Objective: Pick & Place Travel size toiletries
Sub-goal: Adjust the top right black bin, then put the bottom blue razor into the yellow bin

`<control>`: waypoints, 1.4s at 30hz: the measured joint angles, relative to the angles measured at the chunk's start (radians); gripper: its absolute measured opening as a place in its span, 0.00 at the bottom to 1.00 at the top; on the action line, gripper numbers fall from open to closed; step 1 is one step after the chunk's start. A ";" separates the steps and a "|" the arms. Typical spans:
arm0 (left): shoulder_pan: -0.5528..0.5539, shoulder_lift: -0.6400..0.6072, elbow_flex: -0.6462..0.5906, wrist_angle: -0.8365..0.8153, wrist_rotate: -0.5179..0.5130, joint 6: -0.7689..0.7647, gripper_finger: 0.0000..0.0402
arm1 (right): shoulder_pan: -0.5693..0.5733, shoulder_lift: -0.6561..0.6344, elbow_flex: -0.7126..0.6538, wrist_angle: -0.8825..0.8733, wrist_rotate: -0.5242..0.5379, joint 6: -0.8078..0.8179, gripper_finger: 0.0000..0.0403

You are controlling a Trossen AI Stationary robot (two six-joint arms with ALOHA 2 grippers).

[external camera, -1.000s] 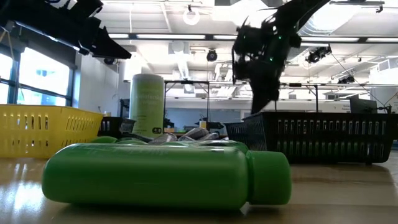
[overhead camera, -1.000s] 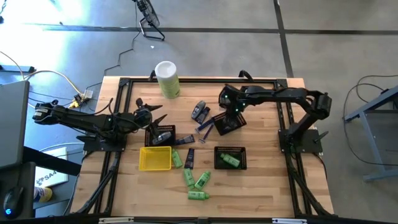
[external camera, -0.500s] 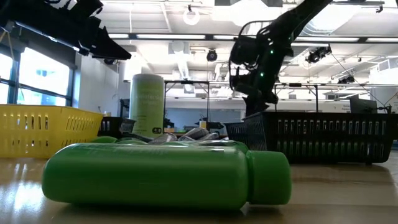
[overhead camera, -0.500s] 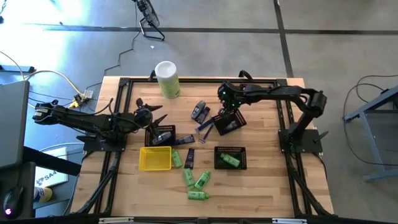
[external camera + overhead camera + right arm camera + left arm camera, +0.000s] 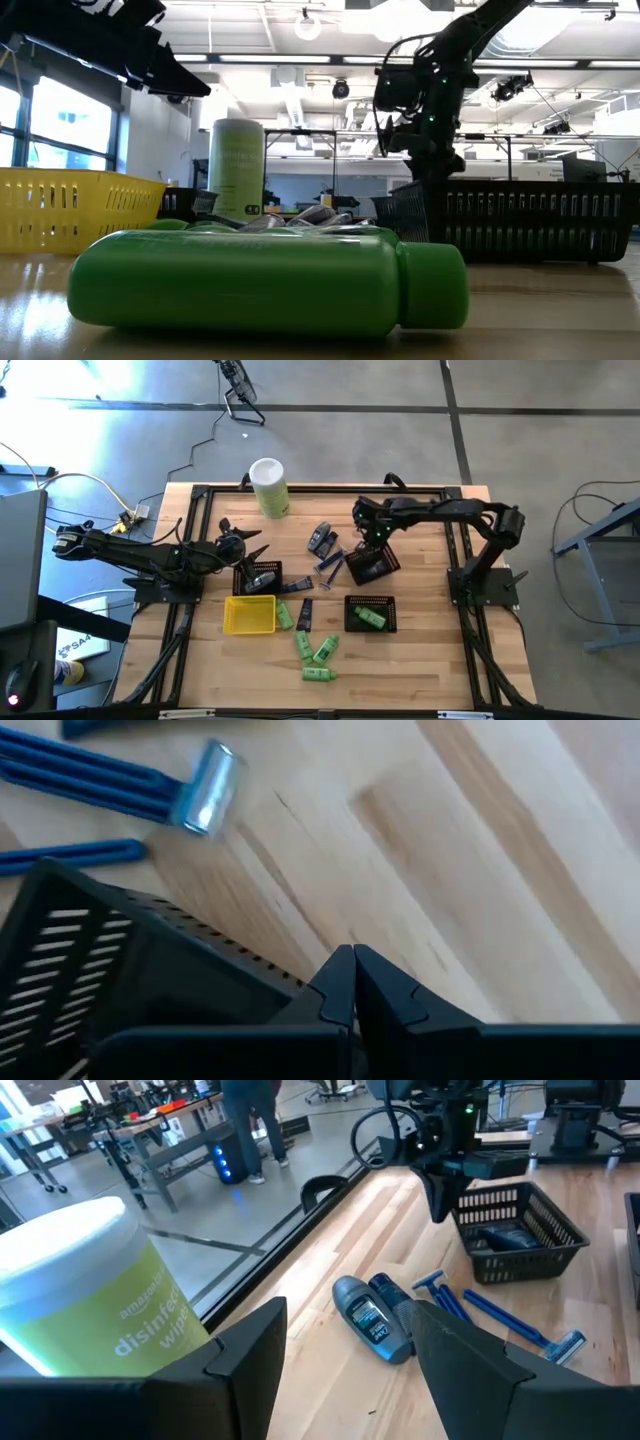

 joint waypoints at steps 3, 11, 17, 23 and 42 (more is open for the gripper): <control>0.000 0.000 0.000 0.000 0.000 0.000 0.52 | 0.013 0.000 0.000 -0.052 -0.001 0.045 0.00; 0.000 0.000 0.000 0.000 0.023 -0.002 0.52 | 0.080 0.000 0.000 -0.082 -0.020 0.100 0.00; 0.000 0.000 -0.001 -0.008 0.031 -0.020 0.52 | 0.117 0.000 0.000 -0.086 -0.030 0.126 0.00; 0.000 0.000 -0.001 -0.008 0.031 -0.020 0.52 | 0.125 0.000 0.000 -0.103 -0.040 0.129 0.00; 0.000 0.000 -0.001 -0.008 0.031 -0.024 0.52 | 0.124 -0.010 0.000 0.090 0.093 0.042 0.01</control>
